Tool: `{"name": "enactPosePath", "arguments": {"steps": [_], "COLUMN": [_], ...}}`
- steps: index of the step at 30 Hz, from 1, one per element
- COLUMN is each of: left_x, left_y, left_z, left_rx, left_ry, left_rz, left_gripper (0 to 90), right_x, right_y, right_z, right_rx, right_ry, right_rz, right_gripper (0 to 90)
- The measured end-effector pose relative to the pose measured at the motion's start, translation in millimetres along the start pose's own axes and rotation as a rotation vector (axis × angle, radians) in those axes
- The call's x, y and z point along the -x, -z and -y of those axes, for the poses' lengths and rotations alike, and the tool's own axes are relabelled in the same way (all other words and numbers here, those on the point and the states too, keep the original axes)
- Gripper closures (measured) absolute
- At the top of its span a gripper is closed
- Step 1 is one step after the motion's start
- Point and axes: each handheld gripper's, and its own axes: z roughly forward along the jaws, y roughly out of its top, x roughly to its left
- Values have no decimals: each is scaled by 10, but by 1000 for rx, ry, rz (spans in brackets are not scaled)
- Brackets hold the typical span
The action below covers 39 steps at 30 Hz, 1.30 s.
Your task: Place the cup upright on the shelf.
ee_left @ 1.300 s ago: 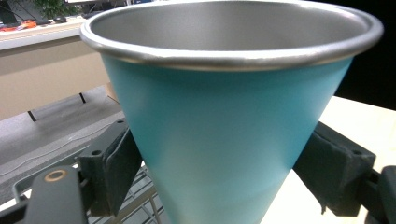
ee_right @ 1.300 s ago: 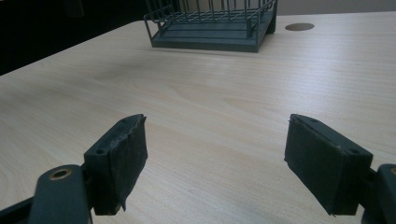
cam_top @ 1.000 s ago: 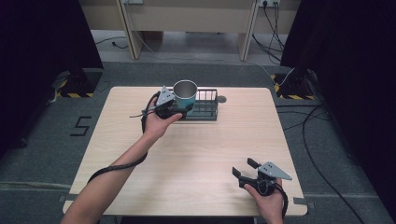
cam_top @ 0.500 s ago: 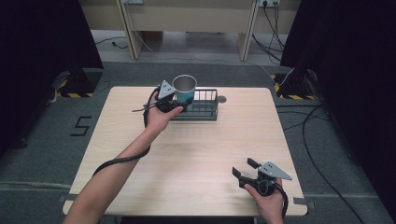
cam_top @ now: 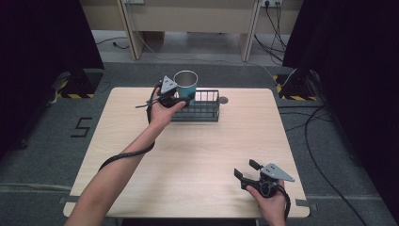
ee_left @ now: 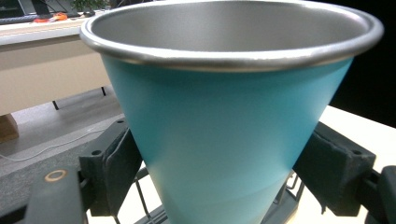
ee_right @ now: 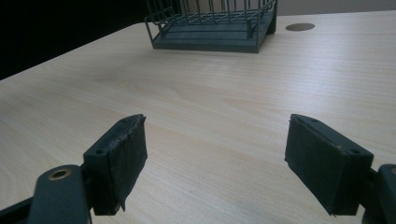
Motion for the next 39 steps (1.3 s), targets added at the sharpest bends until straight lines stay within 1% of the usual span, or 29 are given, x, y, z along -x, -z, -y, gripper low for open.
{"name": "enactPosePath", "arguments": {"steps": [6,11,12,15,20,22,24,27,35,39], "left_x": [-14,-25,-28,-35,-49,-56,-59,-62,-44,-10], "left_y": [-72,-127,-140,-173,-221,-235,-248,-262,-300,-335], "left_z": [-1,-19,-25,-32,-21,-18,-13,1,41,59], "left_rx": [-10,-19,-20,-25,-39,-40,-38,-48,-59,-67], "left_ry": [4,2,2,2,-2,3,9,5,9,8], "left_rz": [-19,-27,-28,-34,-41,-42,-45,-50,-48,-42], "left_gripper": [188,188,188,188,188,188,188,188,188,188], "right_x": [1,0,5,4,7,5,7,4,4,4], "right_y": [2,4,3,3,6,6,5,5,2,1], "right_z": [1,2,2,3,3,3,3,3,3,2], "right_rx": [1,3,4,3,7,5,6,4,1,1], "right_ry": [2,-2,6,0,-2,-7,-2,-7,-1,-1], "right_rz": [1,2,2,-1,1,-1,0,-3,-4,-4], "right_gripper": [215,217,217,217,217,218,218,218,220,220]}}
